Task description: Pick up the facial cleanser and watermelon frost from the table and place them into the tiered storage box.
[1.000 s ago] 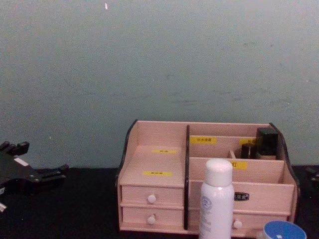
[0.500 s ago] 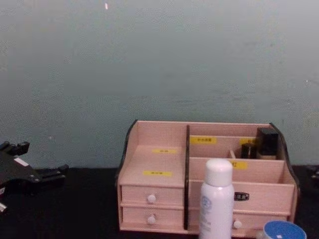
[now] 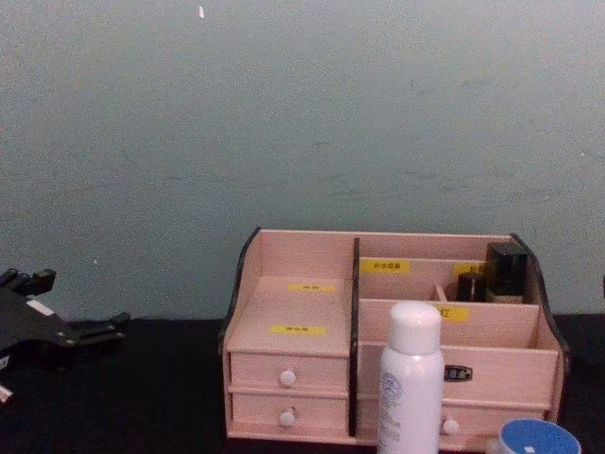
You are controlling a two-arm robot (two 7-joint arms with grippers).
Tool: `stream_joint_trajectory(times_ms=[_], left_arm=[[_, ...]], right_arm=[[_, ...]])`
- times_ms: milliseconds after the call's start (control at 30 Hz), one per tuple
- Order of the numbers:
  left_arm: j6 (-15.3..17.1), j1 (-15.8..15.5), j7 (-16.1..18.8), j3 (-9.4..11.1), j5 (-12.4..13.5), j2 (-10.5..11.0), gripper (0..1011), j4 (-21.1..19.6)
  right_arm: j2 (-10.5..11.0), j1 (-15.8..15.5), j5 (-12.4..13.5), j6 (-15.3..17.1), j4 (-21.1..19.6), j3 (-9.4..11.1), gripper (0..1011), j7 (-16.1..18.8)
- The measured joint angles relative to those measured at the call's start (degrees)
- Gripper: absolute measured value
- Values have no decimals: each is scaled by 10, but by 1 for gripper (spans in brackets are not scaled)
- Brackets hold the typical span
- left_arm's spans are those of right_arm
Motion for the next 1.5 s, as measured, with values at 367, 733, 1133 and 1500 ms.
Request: stream_joint_trajectory(times_ms=[367,733,1133,1500], left_arm=[[0,0,0,0,0,0,1001,0],[0,0,0,0,0,0,1001,0],[0,0,0,0,0,0,1001,0],[0,0,0,0,0,0,1001,0]], right_arm=[[34,-32,64,-42,-41,3,1003,135],[32,-27,122,-26,-33,-22,1002,260],[-1,7,102,6,0,-47,1002,296],[-36,41,53,42,28,-64,1002,288]])
